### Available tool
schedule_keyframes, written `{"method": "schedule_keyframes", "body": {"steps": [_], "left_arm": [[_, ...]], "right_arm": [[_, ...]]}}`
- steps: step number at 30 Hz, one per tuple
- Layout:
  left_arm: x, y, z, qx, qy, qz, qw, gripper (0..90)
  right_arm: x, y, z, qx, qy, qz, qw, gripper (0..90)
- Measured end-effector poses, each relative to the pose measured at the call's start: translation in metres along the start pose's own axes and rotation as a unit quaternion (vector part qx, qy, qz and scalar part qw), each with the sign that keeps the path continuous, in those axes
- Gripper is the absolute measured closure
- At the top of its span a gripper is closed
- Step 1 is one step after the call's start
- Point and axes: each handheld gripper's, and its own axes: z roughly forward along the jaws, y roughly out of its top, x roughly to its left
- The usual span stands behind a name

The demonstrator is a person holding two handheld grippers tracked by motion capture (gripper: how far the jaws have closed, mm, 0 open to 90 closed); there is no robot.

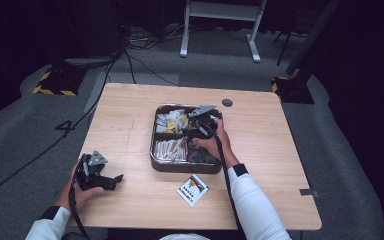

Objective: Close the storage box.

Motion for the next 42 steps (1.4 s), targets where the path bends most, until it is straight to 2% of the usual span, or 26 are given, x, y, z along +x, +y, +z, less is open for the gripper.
{"method": "schedule_keyframes", "body": {"steps": [4,7,17,29,32,34,38,41,42], "left_arm": [[0.000,0.000,0.000,0.000,0.001,0.002,1.0000,0.5],[0.000,0.000,0.000,0.000,0.001,0.002,1.0000,0.5],[0.000,0.000,0.000,0.000,0.000,0.001,1.0000,0.5],[0.000,0.000,0.000,0.000,0.000,0.000,1.0000,0.5],[0.000,0.000,0.000,0.000,0.000,0.000,1.0000,0.5],[0.000,0.000,0.000,0.000,0.001,0.002,1.0000,0.5],[0.000,0.000,0.000,0.000,0.000,0.000,1.0000,0.5],[0.000,0.000,0.000,0.000,0.001,0.002,1.0000,0.5],[0.000,0.000,0.000,0.000,0.000,0.000,1.0000,0.5]], "right_arm": [[0.002,0.000,0.000,0.010,0.004,-0.008,0.9999,59.6],[0.000,-0.001,0.001,0.005,0.010,0.000,0.9999,59.5],[0.000,-0.003,0.001,0.002,0.011,-0.001,0.9999,58.3],[-0.002,-0.007,-0.002,0.002,0.015,-0.004,0.9999,43.5],[-0.003,-0.008,-0.004,0.005,0.001,-0.007,1.0000,35.4],[-0.004,-0.009,-0.005,0.007,0.000,-0.009,0.9999,31.5],[-0.005,-0.013,-0.010,0.013,0.002,-0.015,0.9998,27.7],[-0.006,-0.016,-0.013,0.008,0.008,-0.012,0.9999,25.6],[-0.005,-0.017,-0.014,0.010,0.003,-0.015,0.9998,24.7]]}}
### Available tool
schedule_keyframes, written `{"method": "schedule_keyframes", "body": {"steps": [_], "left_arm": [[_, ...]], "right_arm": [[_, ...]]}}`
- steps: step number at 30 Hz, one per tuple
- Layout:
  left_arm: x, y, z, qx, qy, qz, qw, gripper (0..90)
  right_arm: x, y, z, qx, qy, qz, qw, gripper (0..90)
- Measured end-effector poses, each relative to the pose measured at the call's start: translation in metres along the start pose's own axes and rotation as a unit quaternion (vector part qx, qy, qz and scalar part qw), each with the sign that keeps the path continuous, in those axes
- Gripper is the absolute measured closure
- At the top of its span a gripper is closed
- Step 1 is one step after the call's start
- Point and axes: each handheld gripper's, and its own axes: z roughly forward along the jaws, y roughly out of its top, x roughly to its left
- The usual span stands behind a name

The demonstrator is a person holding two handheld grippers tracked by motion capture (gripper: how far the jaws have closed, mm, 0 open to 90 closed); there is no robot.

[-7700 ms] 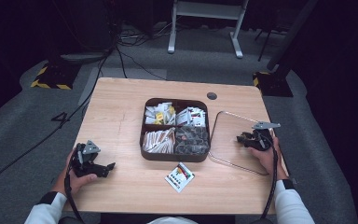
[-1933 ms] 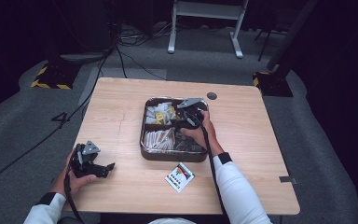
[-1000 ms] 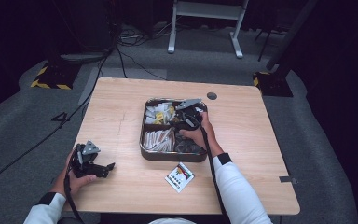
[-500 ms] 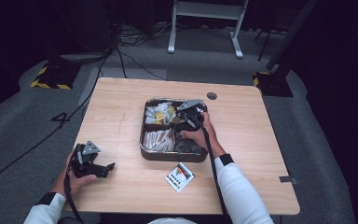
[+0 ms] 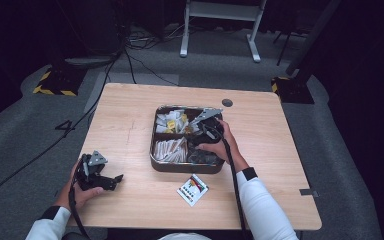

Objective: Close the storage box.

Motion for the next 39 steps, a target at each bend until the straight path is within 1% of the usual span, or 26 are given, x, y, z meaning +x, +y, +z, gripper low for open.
{"method": "schedule_keyframes", "body": {"steps": [1,4,7,11,17,21,28,33,39], "left_arm": [[0.000,0.000,0.000,0.000,0.000,0.000,1.0000,0.5],[0.000,0.000,0.000,0.000,0.000,0.001,1.0000,0.5],[0.000,0.000,0.000,0.000,0.001,0.002,1.0000,0.5],[0.000,0.000,0.000,0.000,0.001,0.002,1.0000,0.5],[0.000,0.000,0.000,0.000,0.000,0.001,1.0000,0.5],[0.000,0.000,0.000,0.000,0.000,0.000,1.0000,0.5],[0.000,0.000,0.000,0.000,0.000,0.001,1.0000,0.5],[0.000,0.000,0.000,0.000,0.001,0.002,1.0000,0.5],[0.000,0.000,0.000,0.000,0.001,0.002,1.0000,0.5]], "right_arm": [[0.001,-0.001,0.000,0.001,-0.003,-0.004,1.0000,24.3],[0.001,-0.002,-0.002,0.000,0.002,-0.009,1.0000,23.3],[0.002,-0.003,-0.004,0.000,-0.002,-0.015,0.9999,23.1],[0.003,-0.005,-0.008,-0.001,0.002,-0.025,0.9997,22.6],[0.003,-0.010,-0.021,-0.006,0.002,-0.035,0.9994,22.7],[0.001,-0.013,-0.028,-0.006,-0.003,-0.041,0.9991,23.0],[-0.003,-0.018,-0.041,-0.011,-0.009,-0.043,0.9990,23.4],[-0.005,-0.021,-0.051,-0.020,-0.010,-0.041,0.9989,23.2],[-0.004,-0.025,-0.057,-0.014,-0.017,-0.049,0.9985,23.1]]}}
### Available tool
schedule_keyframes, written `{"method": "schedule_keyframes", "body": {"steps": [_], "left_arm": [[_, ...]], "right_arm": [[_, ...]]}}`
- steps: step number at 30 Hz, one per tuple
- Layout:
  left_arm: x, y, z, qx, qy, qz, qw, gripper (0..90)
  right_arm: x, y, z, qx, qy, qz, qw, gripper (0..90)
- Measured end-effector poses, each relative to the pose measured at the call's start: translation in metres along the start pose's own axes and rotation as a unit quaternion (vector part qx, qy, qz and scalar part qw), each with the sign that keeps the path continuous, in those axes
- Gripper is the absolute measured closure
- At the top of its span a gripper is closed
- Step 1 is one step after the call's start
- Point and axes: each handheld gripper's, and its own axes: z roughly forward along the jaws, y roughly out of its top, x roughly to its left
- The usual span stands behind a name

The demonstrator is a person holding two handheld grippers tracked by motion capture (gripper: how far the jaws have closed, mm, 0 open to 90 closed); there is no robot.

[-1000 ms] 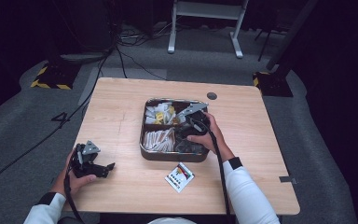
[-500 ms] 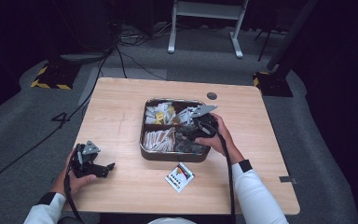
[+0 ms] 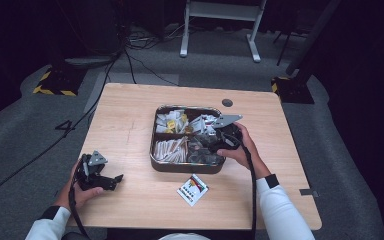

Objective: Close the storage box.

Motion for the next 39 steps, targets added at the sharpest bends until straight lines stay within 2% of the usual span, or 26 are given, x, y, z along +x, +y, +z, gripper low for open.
{"method": "schedule_keyframes", "body": {"steps": [12,19,23,39], "left_arm": [[0.000,0.000,0.000,0.000,0.000,0.000,1.0000,0.5],[0.000,0.000,0.000,0.000,0.000,0.000,1.0000,0.5],[0.000,0.000,0.000,0.000,0.000,0.000,1.0000,0.5],[0.000,0.000,0.000,0.000,0.000,0.000,1.0000,0.5]], "right_arm": [[0.002,-0.011,-0.012,0.017,-0.014,-0.020,0.9996,23.1],[0.003,-0.018,-0.022,0.016,-0.016,-0.025,0.9994,23.0],[0.004,-0.023,-0.028,0.015,-0.027,-0.030,0.9991,23.2],[0.004,-0.044,-0.051,0.018,-0.041,-0.027,0.9986,23.2]]}}
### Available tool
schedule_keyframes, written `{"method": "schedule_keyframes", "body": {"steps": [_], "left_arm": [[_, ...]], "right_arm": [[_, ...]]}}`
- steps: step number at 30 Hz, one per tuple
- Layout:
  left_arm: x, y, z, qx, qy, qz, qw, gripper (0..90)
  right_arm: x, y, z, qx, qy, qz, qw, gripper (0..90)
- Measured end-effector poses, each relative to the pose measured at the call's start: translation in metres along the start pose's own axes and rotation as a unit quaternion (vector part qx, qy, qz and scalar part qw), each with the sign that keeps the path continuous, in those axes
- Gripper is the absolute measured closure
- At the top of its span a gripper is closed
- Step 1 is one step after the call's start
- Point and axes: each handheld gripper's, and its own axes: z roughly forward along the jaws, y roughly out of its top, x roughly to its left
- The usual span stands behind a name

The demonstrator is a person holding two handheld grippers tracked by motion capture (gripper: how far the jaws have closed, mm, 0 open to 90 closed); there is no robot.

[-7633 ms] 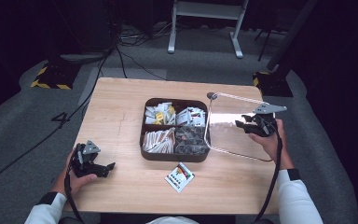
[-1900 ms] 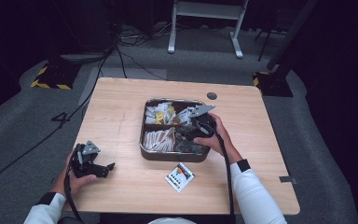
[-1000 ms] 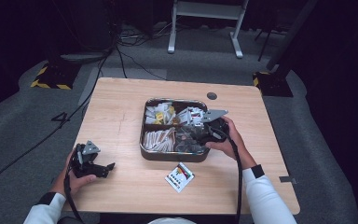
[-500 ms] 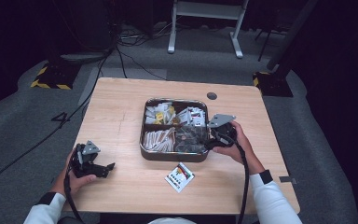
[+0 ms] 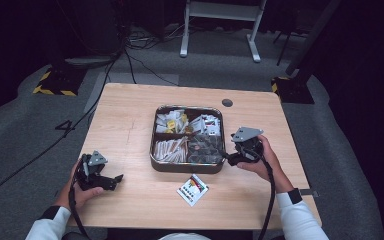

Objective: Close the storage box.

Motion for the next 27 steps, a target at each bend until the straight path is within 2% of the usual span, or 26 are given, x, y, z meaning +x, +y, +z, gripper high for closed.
{"method": "schedule_keyframes", "body": {"steps": [14,27], "left_arm": [[0.000,0.000,0.000,0.000,0.000,0.000,1.0000,0.5],[0.000,0.000,0.000,0.000,0.000,0.000,1.0000,0.5]], "right_arm": [[-0.003,-0.023,-0.013,0.012,-0.010,0.006,0.9999,22.8],[-0.006,-0.046,-0.016,0.028,-0.014,0.016,0.9994,22.7]]}}
